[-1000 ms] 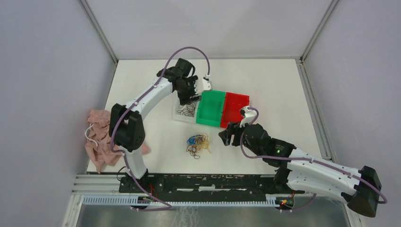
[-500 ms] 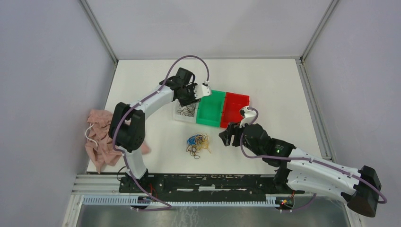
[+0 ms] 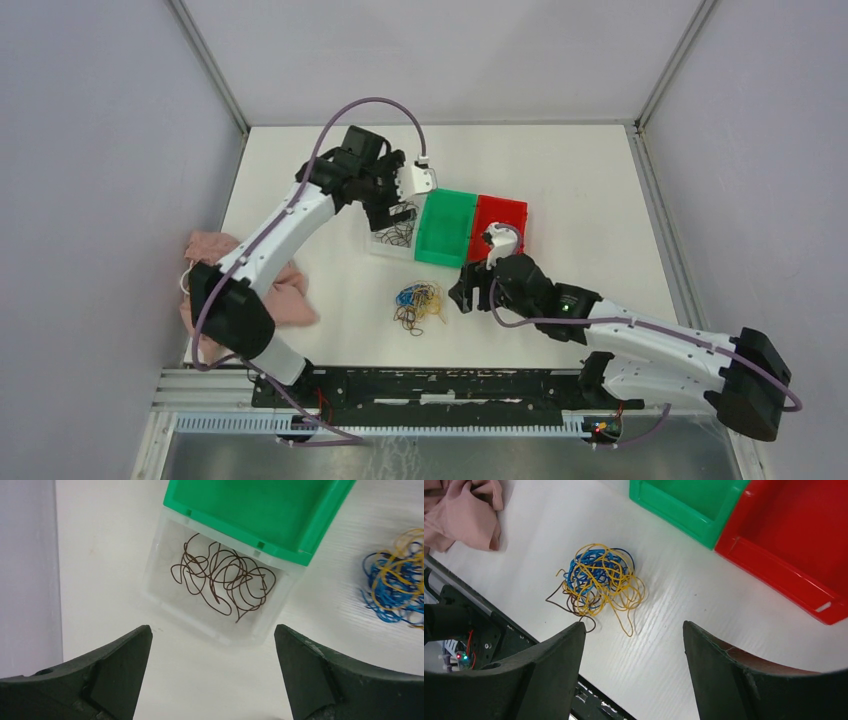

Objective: Untangle the cables

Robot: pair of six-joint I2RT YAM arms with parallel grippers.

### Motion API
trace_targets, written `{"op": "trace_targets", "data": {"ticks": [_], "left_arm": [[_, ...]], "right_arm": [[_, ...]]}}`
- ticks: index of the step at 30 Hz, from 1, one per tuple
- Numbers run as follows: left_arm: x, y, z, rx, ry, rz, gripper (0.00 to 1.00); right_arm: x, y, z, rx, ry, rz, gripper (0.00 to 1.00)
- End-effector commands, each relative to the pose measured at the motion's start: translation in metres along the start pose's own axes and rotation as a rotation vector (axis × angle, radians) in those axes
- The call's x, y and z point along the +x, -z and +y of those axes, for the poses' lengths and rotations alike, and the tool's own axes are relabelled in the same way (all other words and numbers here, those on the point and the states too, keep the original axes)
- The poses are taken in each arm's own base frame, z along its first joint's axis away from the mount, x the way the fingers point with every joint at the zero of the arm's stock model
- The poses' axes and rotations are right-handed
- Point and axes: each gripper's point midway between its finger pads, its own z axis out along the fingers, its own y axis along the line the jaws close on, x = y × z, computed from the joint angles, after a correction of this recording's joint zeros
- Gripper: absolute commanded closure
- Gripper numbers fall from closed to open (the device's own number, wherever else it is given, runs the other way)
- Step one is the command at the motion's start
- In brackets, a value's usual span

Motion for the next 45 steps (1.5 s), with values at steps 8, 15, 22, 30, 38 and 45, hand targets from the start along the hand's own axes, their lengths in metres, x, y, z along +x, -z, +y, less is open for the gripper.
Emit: {"op": "trace_targets", "data": {"ticks": [8,15,22,30,38,45], "left_arm": [[0.009,0.067,-0.153,0.311,0.174,-0.182,0.03],[0.02,0.042,-0.188,0.288,0.119,-0.208,0.12],[0.02,0.01,-0.201,0.263,0.072,-0.188,0.21],[0.033,-0.014,-0.226,0.315,-0.004,-0.117,0.26],[0.036,-0.02,-0.208,0.227,-0.074,-0.064,0.46],[0.038,-0.01,-0.195,0.164,-0.089,-0.037,0.69]], "right_arm": [[-0.006,-0.048,0.05,-0.137,0.008,0.06,0.21],[0.012,-0.076,0.041,-0.065,-0.04,0.107,0.32],[0.014,-0.072,0.029,-0.024,-0.082,0.078,0.43],[0.016,-0.067,0.023,-0.014,-0.112,0.061,0.53],[0.017,-0.064,0.022,-0.017,-0.109,0.055,0.57],[0.016,-0.062,0.022,-0.023,-0.1,0.054,0.62]]}}
